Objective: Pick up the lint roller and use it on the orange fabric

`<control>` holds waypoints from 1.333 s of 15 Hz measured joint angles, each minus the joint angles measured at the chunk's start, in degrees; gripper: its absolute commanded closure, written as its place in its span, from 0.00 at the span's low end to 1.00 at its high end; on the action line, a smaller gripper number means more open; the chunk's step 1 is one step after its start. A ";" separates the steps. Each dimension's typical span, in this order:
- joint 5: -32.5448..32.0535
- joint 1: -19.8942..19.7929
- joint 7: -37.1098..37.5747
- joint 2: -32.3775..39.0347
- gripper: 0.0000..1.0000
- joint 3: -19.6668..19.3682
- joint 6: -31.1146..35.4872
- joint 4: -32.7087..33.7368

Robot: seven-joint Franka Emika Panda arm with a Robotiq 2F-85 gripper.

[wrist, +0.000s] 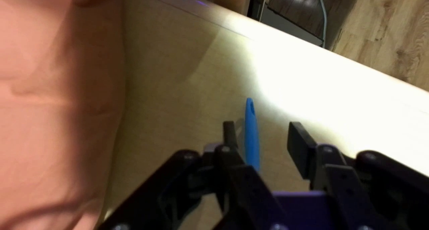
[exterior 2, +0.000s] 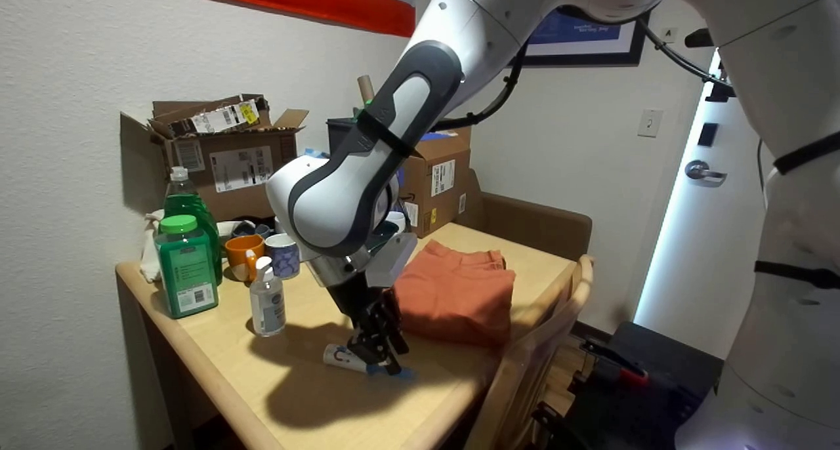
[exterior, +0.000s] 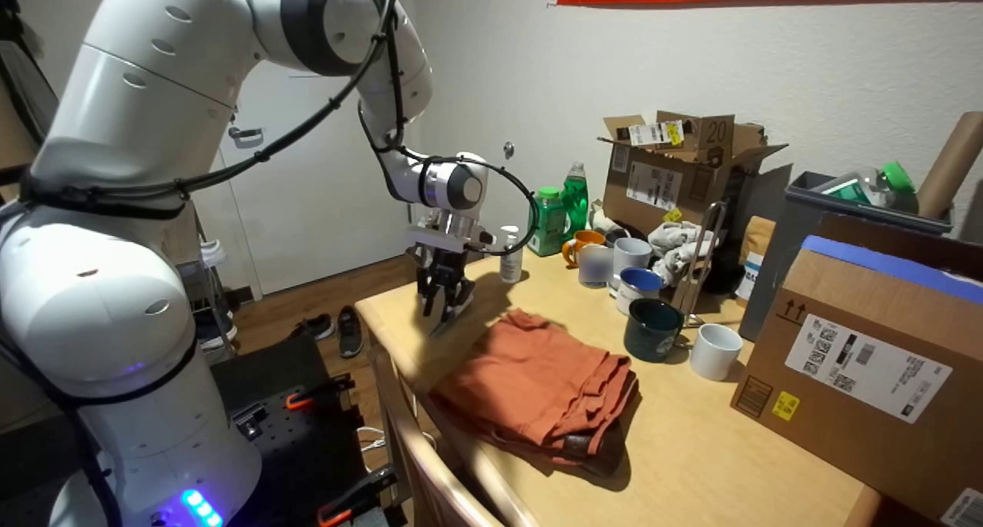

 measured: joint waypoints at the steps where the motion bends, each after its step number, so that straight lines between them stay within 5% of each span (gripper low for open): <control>1: -0.08 -0.01 0.00 0.06 0.14 -0.05 -0.27 0.19; 3: -0.30 -0.02 0.00 0.04 0.00 -0.11 -0.60 0.40; 20: -1.21 0.46 0.26 -4.49 0.00 -0.11 -0.75 -2.52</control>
